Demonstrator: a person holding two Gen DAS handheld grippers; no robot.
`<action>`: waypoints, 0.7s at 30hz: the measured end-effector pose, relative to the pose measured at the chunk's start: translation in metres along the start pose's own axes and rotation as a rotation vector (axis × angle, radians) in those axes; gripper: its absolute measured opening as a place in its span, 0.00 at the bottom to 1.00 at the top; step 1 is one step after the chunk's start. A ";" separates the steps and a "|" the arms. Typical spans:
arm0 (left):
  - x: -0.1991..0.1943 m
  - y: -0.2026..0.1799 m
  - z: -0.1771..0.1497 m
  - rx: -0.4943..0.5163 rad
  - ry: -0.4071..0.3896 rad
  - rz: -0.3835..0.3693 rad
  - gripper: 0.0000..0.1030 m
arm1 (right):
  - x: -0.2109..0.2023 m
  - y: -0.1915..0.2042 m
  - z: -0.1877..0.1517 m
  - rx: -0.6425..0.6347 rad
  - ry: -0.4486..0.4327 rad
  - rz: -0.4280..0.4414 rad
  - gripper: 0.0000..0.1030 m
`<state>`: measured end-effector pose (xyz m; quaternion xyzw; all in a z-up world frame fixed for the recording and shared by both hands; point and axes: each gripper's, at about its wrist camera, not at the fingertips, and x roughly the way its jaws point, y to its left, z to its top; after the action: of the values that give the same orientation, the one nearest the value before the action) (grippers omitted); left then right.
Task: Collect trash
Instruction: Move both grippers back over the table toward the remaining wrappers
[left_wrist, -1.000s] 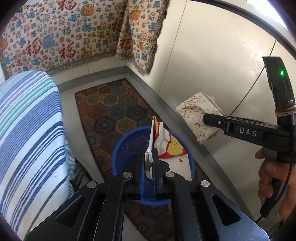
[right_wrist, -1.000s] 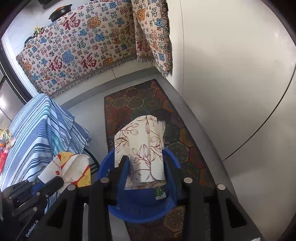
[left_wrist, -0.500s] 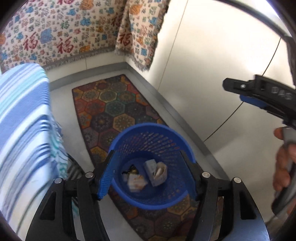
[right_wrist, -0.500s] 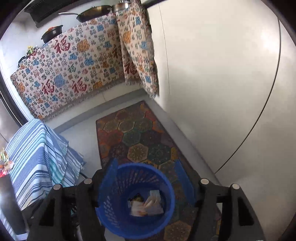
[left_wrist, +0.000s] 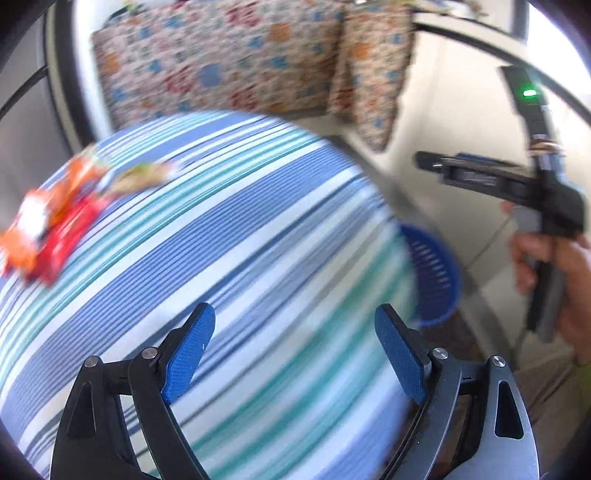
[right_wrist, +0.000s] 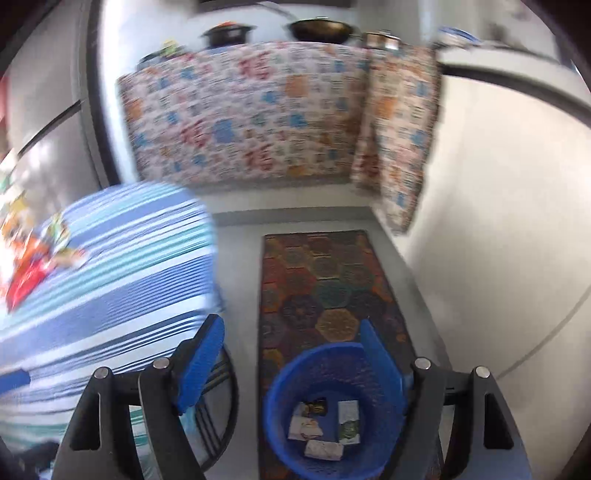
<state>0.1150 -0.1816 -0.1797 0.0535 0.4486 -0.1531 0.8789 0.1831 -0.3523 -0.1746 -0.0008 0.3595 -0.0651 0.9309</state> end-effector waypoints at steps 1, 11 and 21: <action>0.000 0.016 -0.004 -0.026 0.004 0.024 0.86 | -0.002 0.021 -0.004 -0.036 0.013 0.036 0.76; -0.004 0.138 -0.028 -0.126 0.013 0.164 0.92 | -0.009 0.161 -0.020 -0.139 0.157 0.199 0.76; -0.002 0.213 -0.033 -0.136 0.032 0.156 1.00 | 0.033 0.204 0.008 -0.074 0.212 0.101 0.80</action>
<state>0.1561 0.0285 -0.2070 0.0310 0.4665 -0.0524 0.8824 0.2375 -0.1545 -0.2009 -0.0101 0.4575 -0.0049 0.8892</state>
